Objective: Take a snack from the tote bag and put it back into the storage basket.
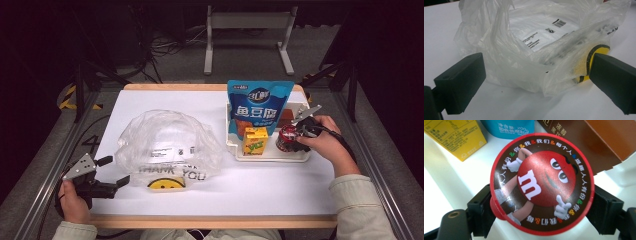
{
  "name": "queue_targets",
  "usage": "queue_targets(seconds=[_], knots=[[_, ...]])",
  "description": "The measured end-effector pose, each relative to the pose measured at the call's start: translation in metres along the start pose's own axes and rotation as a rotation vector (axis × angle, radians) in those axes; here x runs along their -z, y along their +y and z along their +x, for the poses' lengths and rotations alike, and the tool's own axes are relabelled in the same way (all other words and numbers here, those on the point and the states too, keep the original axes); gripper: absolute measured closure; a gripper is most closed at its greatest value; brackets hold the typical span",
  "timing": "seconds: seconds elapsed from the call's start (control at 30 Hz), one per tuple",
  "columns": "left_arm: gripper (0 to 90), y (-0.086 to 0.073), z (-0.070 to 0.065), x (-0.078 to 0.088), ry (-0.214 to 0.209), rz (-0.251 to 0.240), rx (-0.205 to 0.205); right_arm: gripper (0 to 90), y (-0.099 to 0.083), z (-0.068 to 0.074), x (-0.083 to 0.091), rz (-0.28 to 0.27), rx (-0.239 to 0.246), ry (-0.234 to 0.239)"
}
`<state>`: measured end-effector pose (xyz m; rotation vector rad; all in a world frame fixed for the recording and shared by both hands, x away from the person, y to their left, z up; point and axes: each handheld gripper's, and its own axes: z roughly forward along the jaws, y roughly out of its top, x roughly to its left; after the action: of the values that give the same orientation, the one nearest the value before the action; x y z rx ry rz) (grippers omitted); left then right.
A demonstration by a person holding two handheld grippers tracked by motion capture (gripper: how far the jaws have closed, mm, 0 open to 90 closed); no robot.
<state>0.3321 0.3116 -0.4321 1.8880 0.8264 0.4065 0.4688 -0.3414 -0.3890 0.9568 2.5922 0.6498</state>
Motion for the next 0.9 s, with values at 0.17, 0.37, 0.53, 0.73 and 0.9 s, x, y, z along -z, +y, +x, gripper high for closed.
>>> queue_targets(seconds=[0.17,0.37,0.53,0.73,0.9], knots=[[1.3,0.0,0.0,0.0,-0.001,-0.004,0.002,17.6,0.001,0.002,0.007,-0.04,0.003,0.003],[1.3,0.0,0.0,0.0,0.001,0.003,0.001,15.4,0.004,0.006,0.022,-0.1,0.0,-0.021],[1.3,0.0,0.001,0.0,0.002,0.003,-0.002,14.9,0.008,0.014,0.04,-0.163,0.004,-0.045],[1.3,-0.001,0.0,0.002,0.002,0.002,0.006,15.0,0.009,0.028,0.059,-0.242,0.0,-0.048],[1.2,-0.001,-0.002,0.002,-0.004,0.01,0.01,14.9,0.01,0.04,0.07,-0.293,-0.008,-0.042]])
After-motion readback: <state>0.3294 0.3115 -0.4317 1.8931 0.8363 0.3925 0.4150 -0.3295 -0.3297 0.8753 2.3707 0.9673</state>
